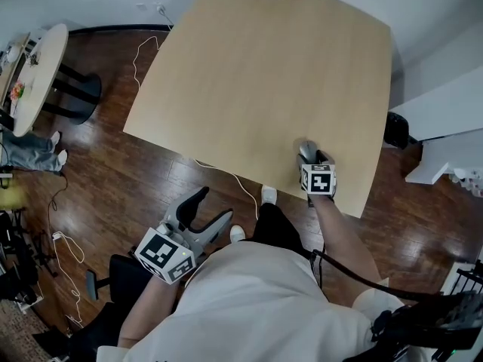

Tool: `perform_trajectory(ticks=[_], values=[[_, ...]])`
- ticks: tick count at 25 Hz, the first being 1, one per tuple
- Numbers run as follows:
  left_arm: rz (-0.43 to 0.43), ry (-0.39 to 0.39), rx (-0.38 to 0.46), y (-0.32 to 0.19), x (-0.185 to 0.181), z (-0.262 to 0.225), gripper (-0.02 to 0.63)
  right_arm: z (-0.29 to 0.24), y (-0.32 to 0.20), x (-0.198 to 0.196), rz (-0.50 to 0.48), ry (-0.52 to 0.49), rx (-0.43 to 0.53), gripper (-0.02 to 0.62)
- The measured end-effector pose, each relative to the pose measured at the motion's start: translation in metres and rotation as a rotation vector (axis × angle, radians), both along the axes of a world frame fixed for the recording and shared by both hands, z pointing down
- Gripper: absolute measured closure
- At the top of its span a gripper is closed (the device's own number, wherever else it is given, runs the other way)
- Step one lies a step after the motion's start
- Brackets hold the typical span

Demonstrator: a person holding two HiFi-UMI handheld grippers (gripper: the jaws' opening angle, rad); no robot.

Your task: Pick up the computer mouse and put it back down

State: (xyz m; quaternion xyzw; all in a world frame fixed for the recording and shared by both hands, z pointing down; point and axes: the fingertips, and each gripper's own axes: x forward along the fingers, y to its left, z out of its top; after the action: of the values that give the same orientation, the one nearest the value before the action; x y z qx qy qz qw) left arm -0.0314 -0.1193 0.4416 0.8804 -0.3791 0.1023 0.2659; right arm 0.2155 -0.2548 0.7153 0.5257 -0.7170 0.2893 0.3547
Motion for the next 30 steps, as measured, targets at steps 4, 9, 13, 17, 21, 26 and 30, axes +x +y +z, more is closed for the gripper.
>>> perform_trajectory(ticks=[4,9,13,17,21,26,30], values=[[0.012,0.010,0.020,0.019,-0.004,-0.004,0.344,-0.030,0.013,0.000,0.004,-0.010,0.037,0.301],[0.022,0.029,0.052,0.041,-0.007,-0.010,0.344,-0.075,0.033,0.001,0.034,-0.040,0.099,0.301],[0.026,0.040,0.071,0.065,-0.013,-0.014,0.343,-0.119,0.063,-0.005,0.027,-0.068,0.140,0.301],[0.038,0.041,0.086,0.090,-0.021,-0.015,0.343,-0.164,0.098,-0.018,-0.004,-0.093,0.181,0.301],[0.054,0.048,0.104,0.110,-0.023,-0.015,0.342,-0.210,0.129,-0.025,-0.041,-0.099,0.235,0.301],[0.066,0.058,0.128,0.133,-0.028,-0.017,0.342,-0.254,0.164,-0.036,-0.075,-0.100,0.293,0.301],[0.076,0.065,0.141,0.150,-0.030,-0.019,0.342,-0.274,0.187,-0.042,-0.084,-0.105,0.313,0.301]])
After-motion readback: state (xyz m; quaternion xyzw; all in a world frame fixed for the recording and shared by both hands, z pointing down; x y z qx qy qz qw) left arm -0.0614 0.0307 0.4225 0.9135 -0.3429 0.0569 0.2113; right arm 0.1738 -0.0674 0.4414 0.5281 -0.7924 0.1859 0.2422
